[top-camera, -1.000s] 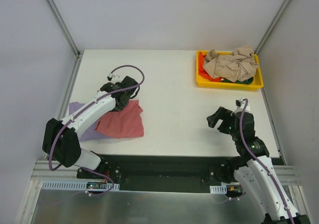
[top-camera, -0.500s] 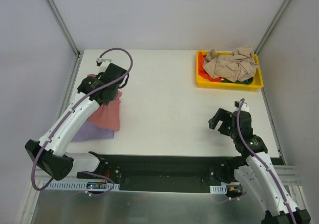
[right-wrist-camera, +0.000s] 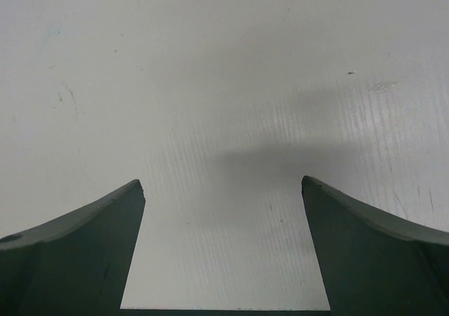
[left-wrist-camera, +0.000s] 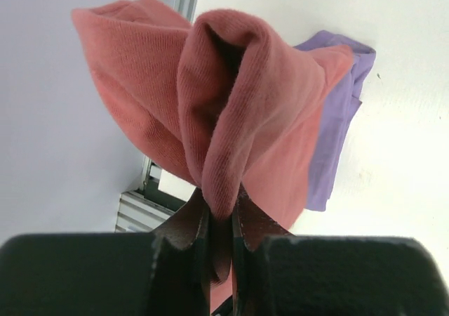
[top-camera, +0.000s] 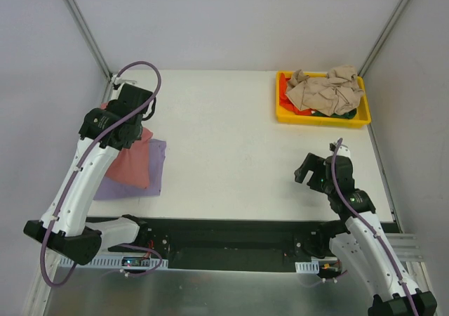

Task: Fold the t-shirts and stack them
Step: Put the neatly folded tshirt into the corner of the board with the left arm

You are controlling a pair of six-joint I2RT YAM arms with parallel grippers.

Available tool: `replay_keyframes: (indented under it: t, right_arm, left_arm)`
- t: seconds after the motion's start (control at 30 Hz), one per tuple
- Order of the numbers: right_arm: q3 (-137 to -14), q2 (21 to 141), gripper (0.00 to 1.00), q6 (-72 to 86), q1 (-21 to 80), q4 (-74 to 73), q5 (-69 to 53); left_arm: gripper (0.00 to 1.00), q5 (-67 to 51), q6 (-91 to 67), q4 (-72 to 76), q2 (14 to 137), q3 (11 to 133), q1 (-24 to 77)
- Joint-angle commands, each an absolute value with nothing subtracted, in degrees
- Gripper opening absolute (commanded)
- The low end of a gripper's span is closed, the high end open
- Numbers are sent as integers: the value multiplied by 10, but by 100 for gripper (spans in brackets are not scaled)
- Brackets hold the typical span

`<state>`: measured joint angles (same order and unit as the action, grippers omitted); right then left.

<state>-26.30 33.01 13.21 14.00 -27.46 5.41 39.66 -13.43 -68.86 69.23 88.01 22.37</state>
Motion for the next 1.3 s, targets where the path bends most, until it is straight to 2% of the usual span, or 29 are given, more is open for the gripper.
replay_keyframes:
  t: [0.0,0.1,0.27,0.5,0.77,0.9,1.13,1.27]
  right_arm:
    - [-279,338,96,132,135,-277,63]
    - [-279,340,96,131,135,-277,62]
    - [-279,341,96,131,134,-278,67]
    - [-279,348,96,132,134,-278,74]
    - [-279,359,96,133,134,-276,74]
    - [-279,366,96,133,132,-274,71]
    - [-279,381,96,129,133,-269,69]
    - [-284,377,96,126,131,-272,73]
  left_arm:
    - [0,372,-102,-685,674,875,216]
    - [0,362,-108,-672,693,850,212]
    - [0,280,-103,-635,718,837,212]
    - [0,260,-97,-606,702,840,205]
    - [0,217,-79,-550,697,759,95]
    - [0,242,-84,-537,706,735,63]
    - [0,84,-85,-537,709,837,63]
    - [0,45,-83,-545,701,873,63]
